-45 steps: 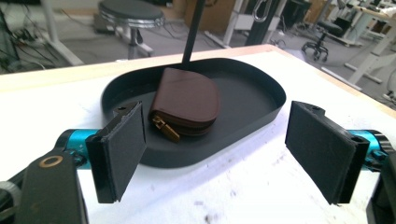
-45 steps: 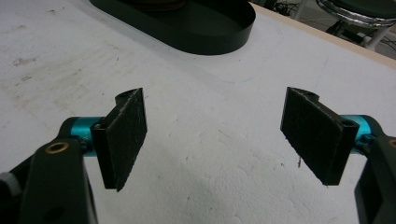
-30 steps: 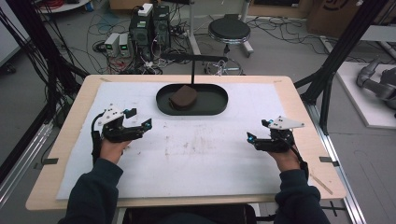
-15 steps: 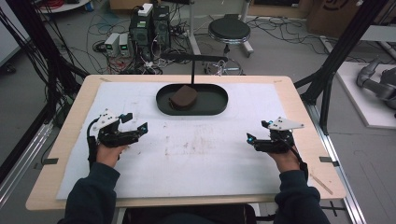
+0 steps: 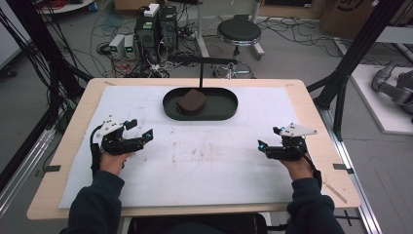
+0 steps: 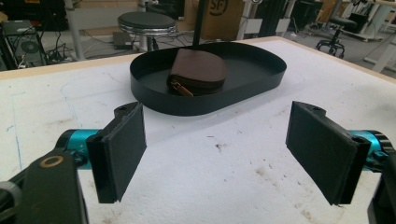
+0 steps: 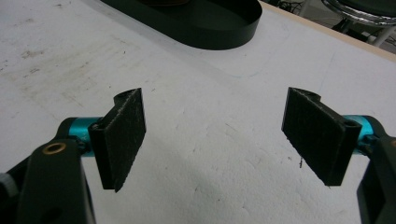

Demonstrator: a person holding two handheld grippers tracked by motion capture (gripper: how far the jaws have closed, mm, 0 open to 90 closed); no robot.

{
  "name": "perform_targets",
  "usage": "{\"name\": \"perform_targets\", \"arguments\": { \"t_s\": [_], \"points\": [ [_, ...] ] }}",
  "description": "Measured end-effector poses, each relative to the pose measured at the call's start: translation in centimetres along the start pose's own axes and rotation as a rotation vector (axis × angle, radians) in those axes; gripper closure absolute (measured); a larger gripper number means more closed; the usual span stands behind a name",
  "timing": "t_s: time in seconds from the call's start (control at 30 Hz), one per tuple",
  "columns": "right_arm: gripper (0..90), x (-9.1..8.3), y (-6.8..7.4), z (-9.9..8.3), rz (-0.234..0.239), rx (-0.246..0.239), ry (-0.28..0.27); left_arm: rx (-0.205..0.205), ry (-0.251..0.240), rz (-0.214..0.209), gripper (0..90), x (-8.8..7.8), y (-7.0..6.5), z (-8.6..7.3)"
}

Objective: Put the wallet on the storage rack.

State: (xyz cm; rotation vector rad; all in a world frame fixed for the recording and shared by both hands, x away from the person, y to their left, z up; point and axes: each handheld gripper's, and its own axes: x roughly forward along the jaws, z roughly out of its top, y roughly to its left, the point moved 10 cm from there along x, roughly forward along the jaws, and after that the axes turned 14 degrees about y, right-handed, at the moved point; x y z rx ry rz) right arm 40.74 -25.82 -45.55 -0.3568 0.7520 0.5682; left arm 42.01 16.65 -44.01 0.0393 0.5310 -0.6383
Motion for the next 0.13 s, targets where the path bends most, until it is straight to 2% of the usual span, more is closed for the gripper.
{"name": "perform_targets", "arguments": {
  "t_s": [0.13],
  "points": [
    [22.0, 0.01, -0.15, -0.02, -0.003, 0.005, -0.003, -0.004, -0.003, 0.003, 20.1, 0.05, 0.11, -0.01]
  ]
}}
